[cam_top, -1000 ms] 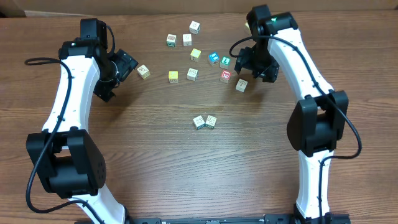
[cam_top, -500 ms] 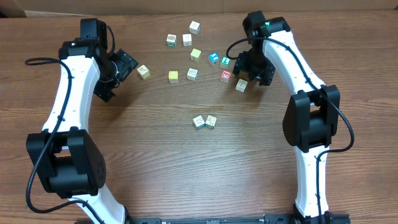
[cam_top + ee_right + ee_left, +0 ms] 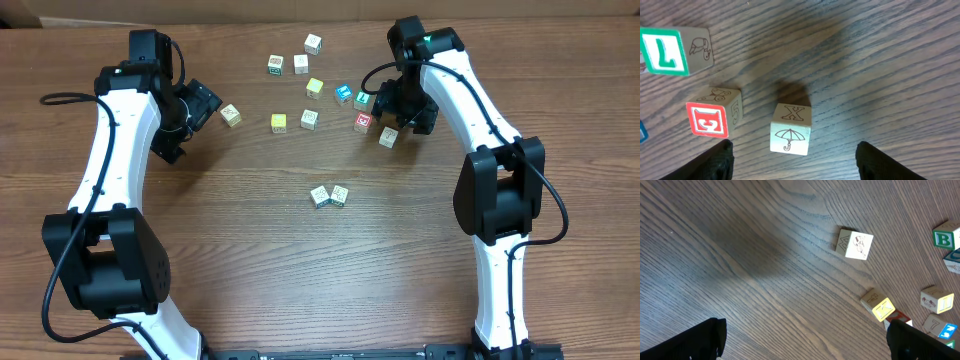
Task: Form a circle
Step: 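Lower the right gripper and grasp the umbrella X block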
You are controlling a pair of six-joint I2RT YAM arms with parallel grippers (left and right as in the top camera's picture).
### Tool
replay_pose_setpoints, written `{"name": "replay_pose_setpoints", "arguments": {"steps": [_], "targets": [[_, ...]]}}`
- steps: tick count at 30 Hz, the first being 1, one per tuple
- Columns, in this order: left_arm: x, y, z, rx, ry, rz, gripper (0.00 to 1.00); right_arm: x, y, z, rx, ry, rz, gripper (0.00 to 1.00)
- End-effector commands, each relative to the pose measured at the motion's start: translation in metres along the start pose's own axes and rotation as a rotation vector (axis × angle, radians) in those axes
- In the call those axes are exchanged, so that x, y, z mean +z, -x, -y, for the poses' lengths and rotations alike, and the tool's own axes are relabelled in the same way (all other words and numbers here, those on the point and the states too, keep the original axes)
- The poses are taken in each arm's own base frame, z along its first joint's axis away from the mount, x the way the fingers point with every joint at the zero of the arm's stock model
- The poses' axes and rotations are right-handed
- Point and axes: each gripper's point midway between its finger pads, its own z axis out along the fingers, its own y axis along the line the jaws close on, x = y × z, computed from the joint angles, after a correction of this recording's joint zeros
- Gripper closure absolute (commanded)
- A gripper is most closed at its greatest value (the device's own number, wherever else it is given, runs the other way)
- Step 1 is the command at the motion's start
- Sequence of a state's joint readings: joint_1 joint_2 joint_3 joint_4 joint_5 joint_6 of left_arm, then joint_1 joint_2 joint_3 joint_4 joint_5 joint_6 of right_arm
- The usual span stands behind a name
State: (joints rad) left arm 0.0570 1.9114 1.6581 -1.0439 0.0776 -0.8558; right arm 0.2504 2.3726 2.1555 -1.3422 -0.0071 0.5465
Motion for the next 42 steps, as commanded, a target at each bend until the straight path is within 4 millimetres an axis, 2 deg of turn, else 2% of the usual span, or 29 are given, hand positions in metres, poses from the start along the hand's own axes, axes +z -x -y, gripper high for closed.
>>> {"name": "replay_pose_setpoints", "arguments": {"steps": [1, 13, 16, 20, 24, 28, 32, 35, 42], "targets": [[-0.005, 0.003, 0.002, 0.027, -0.008, 0.017, 0.00, 0.004, 0.003, -0.001, 0.003, -0.008, 0.012, 0.25], [-0.005, 0.003, 0.002, 0.027, -0.008, 0.017, 0.00, 0.005, 0.002, -0.006, -0.007, -0.006, 0.021, 0.25], [-0.005, 0.003, 0.002, 0.027, -0.008, 0.017, 0.00, 0.011, 0.000, -0.005, -0.008, -0.010, 0.015, 0.28], [-0.005, 0.003, 0.002, 0.027, -0.008, 0.017, 0.00, 0.031, -0.002, -0.003, -0.008, -0.012, 0.012, 0.29], [-0.005, 0.003, 0.002, 0.027, -0.008, 0.017, 0.00, 0.039, -0.004, -0.001, -0.007, -0.014, 0.008, 0.44], [-0.005, 0.003, 0.002, 0.027, -0.008, 0.017, 0.00, 0.039, -0.004, -0.001, -0.007, -0.014, 0.009, 0.51], [-0.005, 0.003, 0.002, 0.027, -0.008, 0.017, 0.00, 0.039, -0.006, 0.000, -0.012, -0.016, -0.001, 0.69], [-0.005, 0.003, 0.002, 0.027, -0.008, 0.017, 0.00, 0.034, -0.012, 0.005, -0.045, -0.036, -0.029, 0.78], [-0.005, 0.003, 0.002, 0.027, -0.008, 0.017, 0.00, -0.003, -0.013, -0.003, -0.078, -0.025, -0.037, 0.76]]}}
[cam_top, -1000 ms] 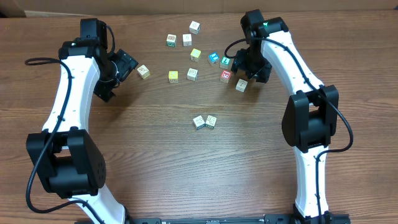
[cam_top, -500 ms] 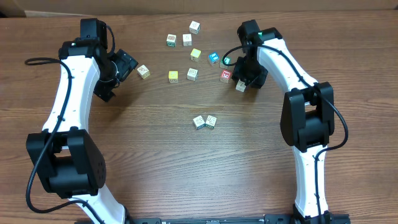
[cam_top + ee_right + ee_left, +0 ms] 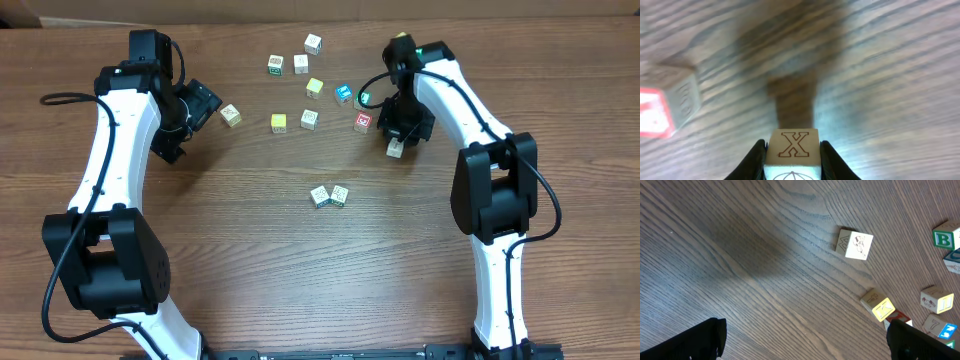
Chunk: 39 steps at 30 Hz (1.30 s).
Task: Form a circle
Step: 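Lower the right gripper and grasp the umbrella X block, then carry the X block left toward the two center blocks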
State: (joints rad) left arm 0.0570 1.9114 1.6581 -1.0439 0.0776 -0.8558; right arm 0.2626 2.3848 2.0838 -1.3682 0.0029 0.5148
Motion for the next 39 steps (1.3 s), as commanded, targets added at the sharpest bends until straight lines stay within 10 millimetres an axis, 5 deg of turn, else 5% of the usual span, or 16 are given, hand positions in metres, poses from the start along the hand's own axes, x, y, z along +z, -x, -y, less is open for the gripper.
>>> {"name": "replay_pose_setpoints", "arguments": {"steps": [1, 15, 21, 39], "targets": [[-0.005, 0.003, 0.002, 0.027, -0.008, 0.017, 0.00, -0.033, 0.007, -0.016, -0.046, 0.048, 0.048, 0.76], [-0.005, 0.003, 0.002, 0.027, -0.008, 0.017, 0.00, -0.044, -0.042, -0.110, -0.419, 0.177, 0.087, 0.73], [-0.005, 0.003, 0.002, 0.027, -0.008, 0.017, 0.00, -0.047, -0.052, -0.143, -0.377, 0.225, 0.136, 0.73], [-0.005, 0.003, 0.002, 0.027, -0.008, 0.017, 0.00, -0.035, -0.070, -0.153, -0.105, 0.064, 0.281, 0.73]]}}
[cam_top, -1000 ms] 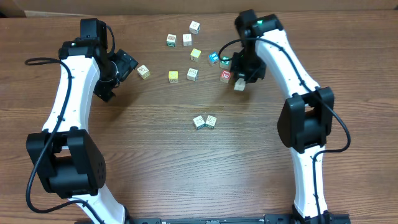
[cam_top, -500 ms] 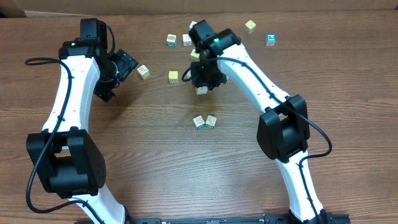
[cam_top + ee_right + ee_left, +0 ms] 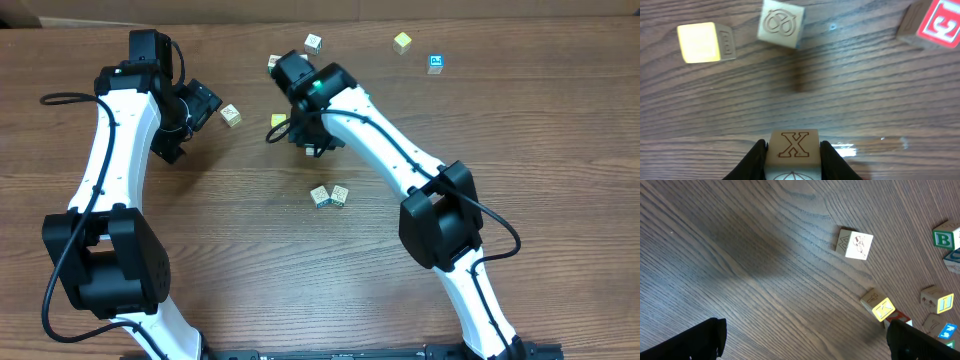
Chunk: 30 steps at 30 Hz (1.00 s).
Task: Form a circle
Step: 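Carry the X block left toward the two center blocks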
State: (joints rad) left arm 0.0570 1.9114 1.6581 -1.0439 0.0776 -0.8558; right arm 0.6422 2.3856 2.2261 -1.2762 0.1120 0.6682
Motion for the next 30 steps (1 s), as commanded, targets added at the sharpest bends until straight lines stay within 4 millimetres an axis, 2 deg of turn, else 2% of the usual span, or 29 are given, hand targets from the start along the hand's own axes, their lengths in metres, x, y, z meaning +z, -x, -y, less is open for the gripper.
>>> {"name": "replay_pose_setpoints", "arguments": {"steps": [1, 12, 17, 19, 30], "targets": [[-0.005, 0.003, 0.002, 0.027, -0.008, 0.017, 0.00, 0.007, 0.001, 0.006, 0.125, -0.044, 0.039, 0.73], [-0.005, 0.003, 0.002, 0.027, -0.008, 0.016, 0.00, 0.038, -0.016, 0.023, 0.162, -0.095, -0.017, 0.69], [-0.005, 0.003, 0.002, 0.027, -0.008, 0.017, 0.00, 0.045, -0.018, 0.022, 0.192, -0.084, -0.017, 0.69], [-0.005, 0.003, 0.002, 0.027, -0.008, 0.017, 0.00, 0.046, -0.017, 0.022, 0.213, -0.083, -0.013, 0.58], [-0.005, 0.003, 0.002, 0.027, -0.008, 0.017, 0.00, 0.047, -0.017, 0.021, 0.213, -0.081, -0.011, 0.58]]}}
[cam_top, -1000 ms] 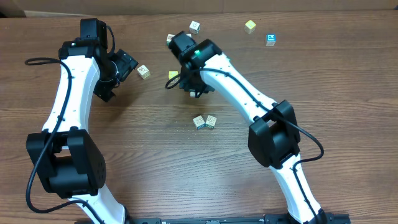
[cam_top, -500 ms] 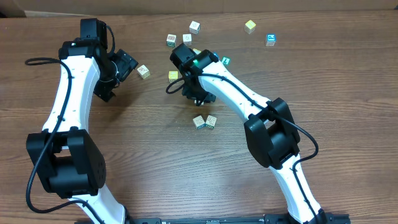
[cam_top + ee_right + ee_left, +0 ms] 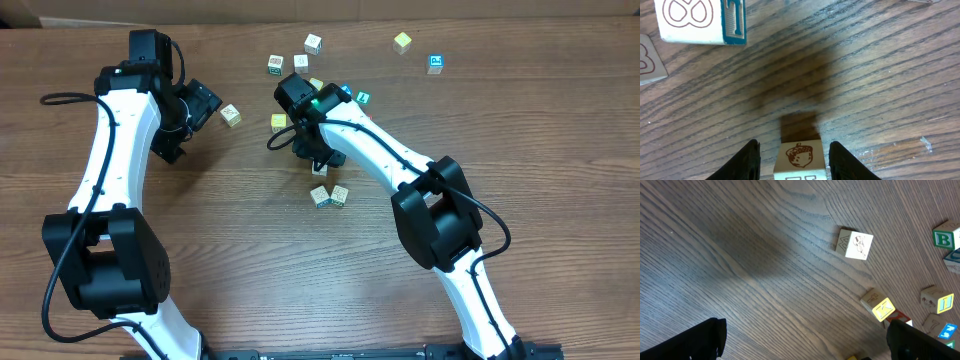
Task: Form a circle
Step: 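Carry the X block left toward the two center blocks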
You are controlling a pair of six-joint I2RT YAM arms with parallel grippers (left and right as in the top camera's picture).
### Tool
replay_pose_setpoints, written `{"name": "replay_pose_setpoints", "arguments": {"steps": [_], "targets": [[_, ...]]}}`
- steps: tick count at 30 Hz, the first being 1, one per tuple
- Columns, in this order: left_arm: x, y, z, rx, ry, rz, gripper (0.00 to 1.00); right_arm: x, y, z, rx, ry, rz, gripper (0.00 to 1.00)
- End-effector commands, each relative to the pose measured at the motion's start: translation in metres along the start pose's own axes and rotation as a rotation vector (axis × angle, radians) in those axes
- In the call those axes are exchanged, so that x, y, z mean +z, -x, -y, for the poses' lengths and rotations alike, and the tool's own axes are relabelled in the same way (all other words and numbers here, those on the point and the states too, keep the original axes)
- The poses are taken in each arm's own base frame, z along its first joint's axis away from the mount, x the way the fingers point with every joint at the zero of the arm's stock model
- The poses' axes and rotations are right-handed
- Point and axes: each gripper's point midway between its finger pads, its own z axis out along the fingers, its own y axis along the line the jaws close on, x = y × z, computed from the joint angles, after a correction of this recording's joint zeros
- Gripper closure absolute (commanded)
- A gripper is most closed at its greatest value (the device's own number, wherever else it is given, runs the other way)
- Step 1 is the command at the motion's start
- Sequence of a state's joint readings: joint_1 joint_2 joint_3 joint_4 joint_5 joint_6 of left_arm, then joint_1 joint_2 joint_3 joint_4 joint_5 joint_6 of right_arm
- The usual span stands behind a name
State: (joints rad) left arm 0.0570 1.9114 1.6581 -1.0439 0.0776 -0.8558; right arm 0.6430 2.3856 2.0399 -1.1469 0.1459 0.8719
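Observation:
Small lettered wooden blocks lie scattered across the far half of the table (image 3: 560, 150). A pair of blocks (image 3: 330, 195) sits side by side in the middle. Just beyond it stands a cream block with an acorn on top (image 3: 800, 157), also visible from overhead as a cream block (image 3: 320, 169). My right gripper (image 3: 796, 160) is open around this block, and its fingers (image 3: 747, 160) stand clear of both sides. My left gripper (image 3: 807, 342) is open at the far left with nothing between its fingers. A cream block (image 3: 855, 244) lies ahead of it.
More blocks lie at the back: white ones (image 3: 313, 43), a yellow one (image 3: 278, 122), a green one (image 3: 362, 97), and two apart at the back right (image 3: 402, 41). A block marked 8 (image 3: 697, 20) lies just ahead of my right fingers.
My right gripper was shut on the X block beside the yellow block. Now it is nearer, just beyond the middle pair, and open around an acorn-topped block. The left arm has not moved.
My right gripper stood open over the X-and-umbrella block at the right of the cluster, then was shut on it. Later it held the block over by the yellow block, and two blocks lay at the back right. Now it is open by the middle pair.

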Motion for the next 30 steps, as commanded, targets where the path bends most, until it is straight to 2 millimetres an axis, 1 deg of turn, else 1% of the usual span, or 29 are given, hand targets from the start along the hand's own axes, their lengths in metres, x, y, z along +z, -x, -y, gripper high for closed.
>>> {"name": "replay_pose_setpoints", "arguments": {"steps": [1, 5, 7, 11, 14, 17, 19, 20, 24, 27, 28, 30], "targets": [[-0.005, 0.003, 0.002, 0.027, -0.008, 0.017, 0.00, 0.002, 0.000, 0.005, 0.016, -0.017, 0.002, 0.58], [-0.005, 0.003, 0.002, 0.027, -0.008, 0.017, 0.00, 0.002, 0.000, 0.005, 0.016, -0.018, 0.001, 0.59], [-0.005, 0.003, 0.002, 0.027, -0.008, 0.017, 0.00, 0.002, -0.001, 0.007, 0.016, -0.023, -0.003, 0.61], [-0.005, 0.003, 0.002, 0.027, -0.008, 0.017, 0.00, 0.002, -0.006, 0.010, 0.015, -0.035, -0.023, 0.63], [-0.005, 0.003, 0.002, 0.027, -0.008, 0.017, 0.00, 0.001, -0.012, 0.007, 0.015, -0.018, -0.057, 0.65], [-0.005, 0.003, 0.002, 0.027, -0.008, 0.017, 0.00, 0.001, -0.015, 0.005, 0.017, -0.007, -0.073, 0.65], [-0.005, 0.003, 0.002, 0.027, -0.008, 0.017, 0.00, 0.001, -0.017, 0.004, 0.016, -0.001, -0.083, 0.63], [-0.005, 0.003, 0.002, 0.027, -0.008, 0.017, 0.00, 0.001, -0.018, 0.004, 0.017, 0.002, -0.090, 0.61], [-0.005, 0.003, 0.002, 0.027, -0.008, 0.017, 0.00, 0.001, -0.021, 0.002, 0.024, 0.013, -0.109, 0.55], [-0.005, 0.003, 0.002, 0.028, -0.008, 0.017, 0.00, 0.001, -0.015, 0.003, 0.023, 0.002, -0.076, 0.51], [-0.005, 0.003, 0.002, 0.027, -0.008, 0.017, 0.00, 0.002, -0.008, 0.006, 0.023, -0.007, -0.052, 0.47], [-0.005, 0.003, 0.002, 0.027, -0.008, 0.017, 0.00, 0.002, 0.000, 0.009, 0.007, -0.013, -0.027, 0.42]]}}
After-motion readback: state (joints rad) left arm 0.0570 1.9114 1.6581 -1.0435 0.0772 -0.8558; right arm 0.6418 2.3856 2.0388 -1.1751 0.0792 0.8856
